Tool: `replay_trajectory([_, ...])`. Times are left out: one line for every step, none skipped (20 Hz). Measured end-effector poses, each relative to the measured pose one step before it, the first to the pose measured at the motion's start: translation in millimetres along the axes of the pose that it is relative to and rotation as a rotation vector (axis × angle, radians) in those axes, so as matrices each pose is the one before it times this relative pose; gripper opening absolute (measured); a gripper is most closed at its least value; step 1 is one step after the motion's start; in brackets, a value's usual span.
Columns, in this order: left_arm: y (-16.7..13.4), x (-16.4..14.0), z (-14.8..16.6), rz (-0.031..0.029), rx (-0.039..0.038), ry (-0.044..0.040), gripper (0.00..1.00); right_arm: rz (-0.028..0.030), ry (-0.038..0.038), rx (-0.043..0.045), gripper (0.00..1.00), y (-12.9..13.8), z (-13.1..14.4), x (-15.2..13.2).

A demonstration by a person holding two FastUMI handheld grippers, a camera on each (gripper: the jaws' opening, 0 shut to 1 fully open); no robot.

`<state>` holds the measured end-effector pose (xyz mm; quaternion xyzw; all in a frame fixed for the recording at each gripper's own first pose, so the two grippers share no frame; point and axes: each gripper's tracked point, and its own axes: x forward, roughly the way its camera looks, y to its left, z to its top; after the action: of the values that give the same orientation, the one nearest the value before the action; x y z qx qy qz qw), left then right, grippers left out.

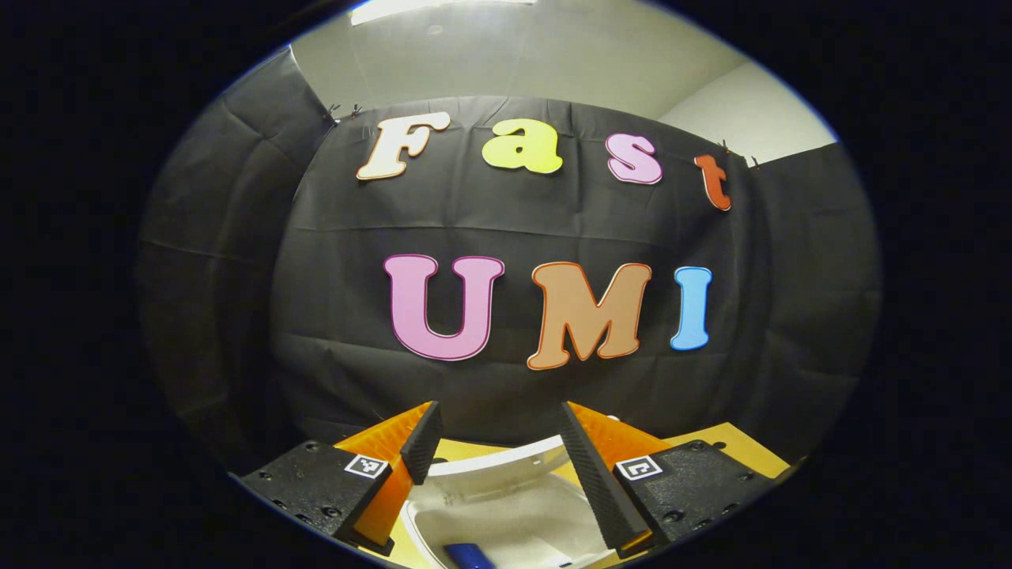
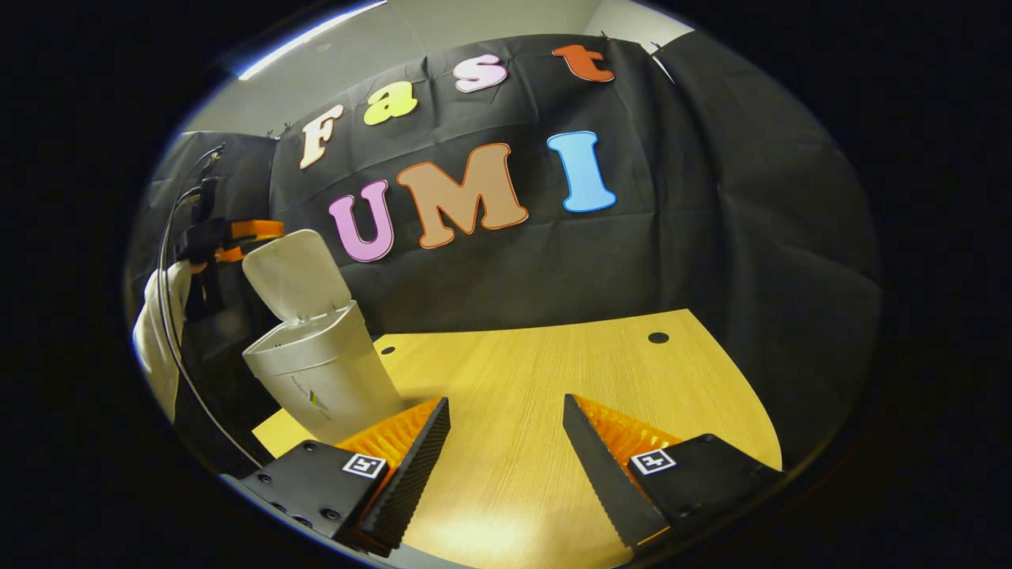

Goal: Press the lid of the desktop garbage bin to open it, pick up the crumpled paper on the desktop and throw it into the bin, then pick up the pop can on the desktop and drop it into the bin, and finally close the garbage bin lid.

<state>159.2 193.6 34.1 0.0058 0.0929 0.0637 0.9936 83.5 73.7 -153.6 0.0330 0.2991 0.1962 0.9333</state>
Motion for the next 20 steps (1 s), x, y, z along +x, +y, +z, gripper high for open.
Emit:
replay_trajectory([-6.05,-9.58,-9.12,-0.00123,0.01965,-0.00438,0.89,0.00329,-0.00181,0.00109,0.96,1.16,0.39,0.26])
replay_trajectory([-5.00,-9.71,-9.33,0.00185,0.01950,-0.00188,0.85,0.00321,-0.00012,0.00031,0.96,0.50,-0.13,0.38])
replay_trajectory([-5.56,-7.47,-7.87,0.00014,0.01252,-0.00487,0.85,0.00252,0.00058,-0.00092,0.96,1.98,-0.05,0.38])
replay_trajectory([-7.37,-5.89,-9.59,-0.00608,0.00211,-0.00017,0.85,0.00257,0.00263,-0.00219,0.96,0.53,-1.42,-0.48])
replay_trajectory([-7.75,-3.52,-9.52,-0.01100,-0.00947,0.00422,0.86,0.00163,0.00340,-0.00293,0.96,0.27,-0.25,-0.42])
replay_trajectory([-5.47,-3.54,-13.39,-0.00920,-0.01217,0.02047,0.89,0.00126,0.00448,-0.00361,0.96,0.78,-1.16,-0.30])
replay_trajectory([-3.13,-1.49,-12.04,-0.00145,-0.01025,0.01939,0.89,0.00031,0.00454,-0.00347,0.96,0.15,-0.96,-0.08])
replay_trajectory([-0.31,-1.85,-10.91,0.00344,-0.00699,0.01777,0.87,-0.00060,0.00341,-0.00262,0.96,-1.17,-1.57,-1.45])
replay_trajectory([-0.42,-0.21,-9.40,0.00393,0.00076,0.01495,0.87,-0.00087,0.00156,-0.00139,0.96,-0.61,-0.99,-0.67])
replay_trajectory([0.28,-0.70,-11.11,0.00331,-0.00253,0.02067,0.87,-0.00082,0.00170,0.00024,0.96,0.17,0.03,-0.31])
replay_trajectory([-0.39,0.72,-8.45,0.00345,-0.01098,0.01569,0.87,-0.00085,0.00129,0.00153,0.96,-1.39,0.69,-0.16])
replay_trajectory([0.07,-0.12,-8.94,0.00769,-0.01243,0.01447,0.87,-0.00045,0.00140,0.00199,0.96,0.00,-0.71,-0.53])
replay_trajectory([1.17,0.78,-6.44,0.01182,-0.00487,0.00784,0.87,-0.00105,0.00128,0.00085,0.96,-0.16,0.66,0.17])
replay_trajectory([1.10,-0.24,-4.79,0.01020,0.00655,0.00136,0.88,-0.00136,0.00187,-0.00011,0.96,-0.35,-1.84,-0.08])
replay_trajectory([0.75,0.70,-3.82,0.00799,0.01393,-0.00001,0.87,-0.00080,0.00137,-0.00107,0.96,-0.34,-0.03,0.95])
replay_trajectory([0.50,0.45,-6.81,0.01290,0.01647,0.00976,0.87,-0.00007,0.00208,-0.00152,0.96,0.67,0.48,0.03])
replay_trajectory([1.76,-1.51,1.66,0.01128,0.01099,-0.02432,0.87,0.00006,0.00133,-0.00092,0.96,0.35,0.22,0.79])
replay_trajectory([-0.79,1.84,1.34,0.00834,0.00480,-0.02003,0.88,0.00077,0.00169,-0.00059,0.96,0.71,-1.39,0.25])
replay_trajectory([0.63,0.37,-0.65,0.01045,0.00104,0.00267,0.86,0.00034,0.00256,-0.00050,0.96,0.53,-1.86,0.90])
replay_trajectory([-0.47,0.91,-0.34,0.01150,-0.00462,-0.00840,0.87,0.00013,0.00312,-0.00095,0.96,0.20,-1.79,0.63])
